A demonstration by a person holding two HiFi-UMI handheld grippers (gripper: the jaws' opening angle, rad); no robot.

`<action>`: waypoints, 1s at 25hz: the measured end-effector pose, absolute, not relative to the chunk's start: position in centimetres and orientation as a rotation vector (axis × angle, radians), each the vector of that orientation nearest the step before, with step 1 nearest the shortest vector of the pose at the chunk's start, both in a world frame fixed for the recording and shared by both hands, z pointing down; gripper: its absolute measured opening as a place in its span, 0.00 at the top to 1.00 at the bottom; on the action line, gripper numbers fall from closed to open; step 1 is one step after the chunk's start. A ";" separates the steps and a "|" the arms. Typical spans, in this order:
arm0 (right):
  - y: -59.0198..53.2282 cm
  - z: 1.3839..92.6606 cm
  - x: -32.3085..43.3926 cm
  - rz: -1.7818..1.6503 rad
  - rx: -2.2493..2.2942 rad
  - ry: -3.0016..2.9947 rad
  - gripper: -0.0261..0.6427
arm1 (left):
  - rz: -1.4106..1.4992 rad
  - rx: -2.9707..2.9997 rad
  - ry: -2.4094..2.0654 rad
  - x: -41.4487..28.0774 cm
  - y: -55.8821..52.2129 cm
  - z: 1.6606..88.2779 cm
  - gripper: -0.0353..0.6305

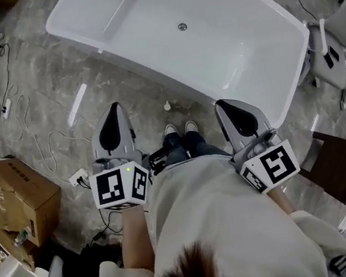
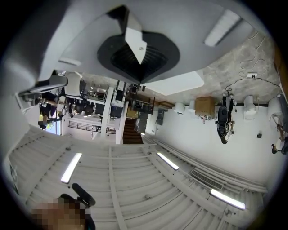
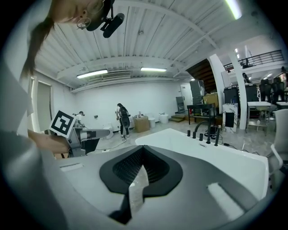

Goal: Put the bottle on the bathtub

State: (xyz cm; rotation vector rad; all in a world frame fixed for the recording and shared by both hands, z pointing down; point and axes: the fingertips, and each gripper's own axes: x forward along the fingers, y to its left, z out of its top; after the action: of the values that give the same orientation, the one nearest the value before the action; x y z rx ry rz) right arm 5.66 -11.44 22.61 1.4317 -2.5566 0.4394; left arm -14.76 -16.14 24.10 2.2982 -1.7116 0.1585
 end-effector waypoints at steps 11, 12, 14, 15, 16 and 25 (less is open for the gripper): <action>-10.8 19.5 8.0 0.370 1.540 -2.592 0.96 | 0.047 2.369 -1.753 -13.5 -13.3 18.8 0.88; -10.6 19.4 8.0 0.392 1.549 -2.598 0.96 | 0.040 2.374 -1.752 -13.4 -13.0 18.5 0.88; -10.3 19.2 8.2 0.413 1.571 -2.601 0.96 | 0.026 2.388 -1.745 -13.2 -12.7 17.8 0.88; -10.2 19.1 8.3 0.413 1.578 -2.602 0.96 | 0.022 2.396 -1.740 -13.1 -12.5 17.5 0.87; -10.0 19.0 8.5 0.410 1.582 -2.603 0.96 | 0.022 2.404 -1.737 -12.9 -12.3 17.3 0.88; -9.3 18.3 9.6 0.383 1.661 -2.587 0.96 | 0.041 2.422 -1.709 -12.4 -10.7 17.5 0.87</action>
State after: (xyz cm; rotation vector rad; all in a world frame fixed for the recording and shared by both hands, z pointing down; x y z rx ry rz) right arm 9.61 -9.31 18.28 1.6611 -2.5870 0.3831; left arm -12.45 -10.73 17.52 2.4224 -1.7095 0.0413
